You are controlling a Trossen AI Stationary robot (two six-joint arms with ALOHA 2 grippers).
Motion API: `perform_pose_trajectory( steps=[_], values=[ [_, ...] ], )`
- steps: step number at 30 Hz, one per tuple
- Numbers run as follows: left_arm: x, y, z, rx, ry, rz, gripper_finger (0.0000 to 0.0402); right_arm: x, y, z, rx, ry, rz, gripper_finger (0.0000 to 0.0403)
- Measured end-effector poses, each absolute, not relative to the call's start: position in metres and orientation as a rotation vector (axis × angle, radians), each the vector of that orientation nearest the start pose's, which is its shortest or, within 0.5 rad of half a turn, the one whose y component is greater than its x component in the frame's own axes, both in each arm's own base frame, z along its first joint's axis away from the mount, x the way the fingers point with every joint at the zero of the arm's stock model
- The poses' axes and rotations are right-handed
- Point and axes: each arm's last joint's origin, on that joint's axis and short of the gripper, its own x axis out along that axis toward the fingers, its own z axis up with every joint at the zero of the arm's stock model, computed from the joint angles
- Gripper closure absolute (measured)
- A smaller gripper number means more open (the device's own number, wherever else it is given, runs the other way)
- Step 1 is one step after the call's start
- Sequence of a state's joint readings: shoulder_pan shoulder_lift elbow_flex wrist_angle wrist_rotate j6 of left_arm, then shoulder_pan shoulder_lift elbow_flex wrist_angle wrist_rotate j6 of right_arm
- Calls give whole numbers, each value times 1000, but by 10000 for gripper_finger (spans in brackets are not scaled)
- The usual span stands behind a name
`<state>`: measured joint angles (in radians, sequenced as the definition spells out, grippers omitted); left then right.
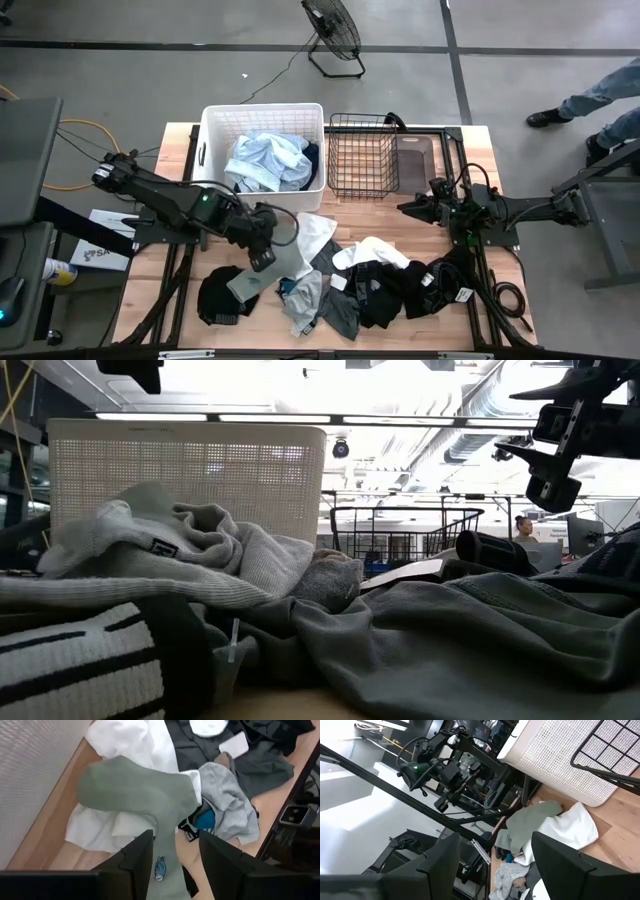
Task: Pick & Place Cloths
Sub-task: Put the green sock into the black bin
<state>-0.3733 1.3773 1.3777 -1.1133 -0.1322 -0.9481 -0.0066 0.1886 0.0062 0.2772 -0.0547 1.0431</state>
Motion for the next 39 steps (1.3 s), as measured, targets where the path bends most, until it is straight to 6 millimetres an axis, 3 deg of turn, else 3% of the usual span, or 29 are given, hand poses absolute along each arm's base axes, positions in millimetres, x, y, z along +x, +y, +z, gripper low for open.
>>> perform_pose_trajectory(
  steps=[9, 20, 28, 39],
  values=[
    [248, -95, 305, -567, 1194, 306, 232, 109, 1, 173, 1040, -25, 72, 165],
    [257, -101, 271, -646, 1166, 243, 132, 109, 1, 173, 1039, -22, 71, 165],
    [254, -99, 242, -760, 1168, 335, 126, 109, 1, 173, 1015, -23, 71, 165],
    [262, -101, 241, -825, 1066, 309, 126, 109, 1, 173, 1014, -23, 71, 165]
  ],
)
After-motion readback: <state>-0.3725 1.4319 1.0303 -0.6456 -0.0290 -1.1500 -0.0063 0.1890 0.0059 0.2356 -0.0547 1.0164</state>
